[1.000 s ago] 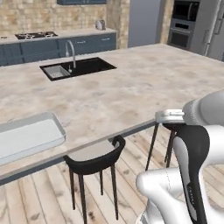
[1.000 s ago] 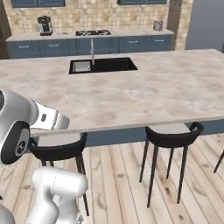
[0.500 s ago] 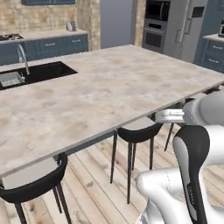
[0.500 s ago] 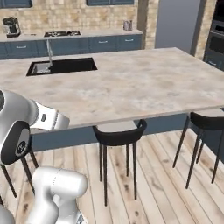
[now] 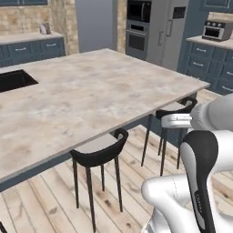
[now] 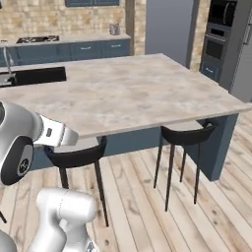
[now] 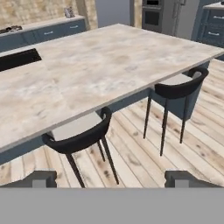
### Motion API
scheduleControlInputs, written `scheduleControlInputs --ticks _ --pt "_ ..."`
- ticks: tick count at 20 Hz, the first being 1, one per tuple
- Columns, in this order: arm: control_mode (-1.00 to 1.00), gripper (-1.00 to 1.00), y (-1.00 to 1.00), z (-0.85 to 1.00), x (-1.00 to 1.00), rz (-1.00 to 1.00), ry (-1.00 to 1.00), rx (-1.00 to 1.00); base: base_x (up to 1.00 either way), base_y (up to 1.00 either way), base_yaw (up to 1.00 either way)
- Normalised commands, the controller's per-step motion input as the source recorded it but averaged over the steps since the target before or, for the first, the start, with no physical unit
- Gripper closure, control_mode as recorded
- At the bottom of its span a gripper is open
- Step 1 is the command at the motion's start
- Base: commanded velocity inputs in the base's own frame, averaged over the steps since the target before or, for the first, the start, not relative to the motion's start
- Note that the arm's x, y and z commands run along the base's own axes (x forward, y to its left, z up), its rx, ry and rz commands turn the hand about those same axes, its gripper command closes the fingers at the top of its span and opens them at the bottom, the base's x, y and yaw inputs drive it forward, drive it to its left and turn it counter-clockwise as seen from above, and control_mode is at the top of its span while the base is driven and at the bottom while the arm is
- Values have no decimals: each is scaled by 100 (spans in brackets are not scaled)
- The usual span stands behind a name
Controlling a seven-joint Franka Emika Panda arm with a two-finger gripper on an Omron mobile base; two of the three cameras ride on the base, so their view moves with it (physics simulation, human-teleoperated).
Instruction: Place the cold items (apple and corn) from the fridge in one tupperware on the dining counter. Place the warm items (hot dog and kebab skewer) in the stove area in another tupperware.
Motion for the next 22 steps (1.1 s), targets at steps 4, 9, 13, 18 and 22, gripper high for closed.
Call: scheduleControlInputs --ticks 4,9,13,18,22 --pt "100 -100 0 0 0 0 0 0 20 -100 -6" --pt "100 -100 0 0 0 0 0 0 25 -100 -1" --pt "100 -100 0 0 0 0 0 0 33 -100 0" --pt "100 -100 0 0 0 0 0 0 41 -100 0" --pt "100 -100 0 0 0 0 0 0 50 -100 0"
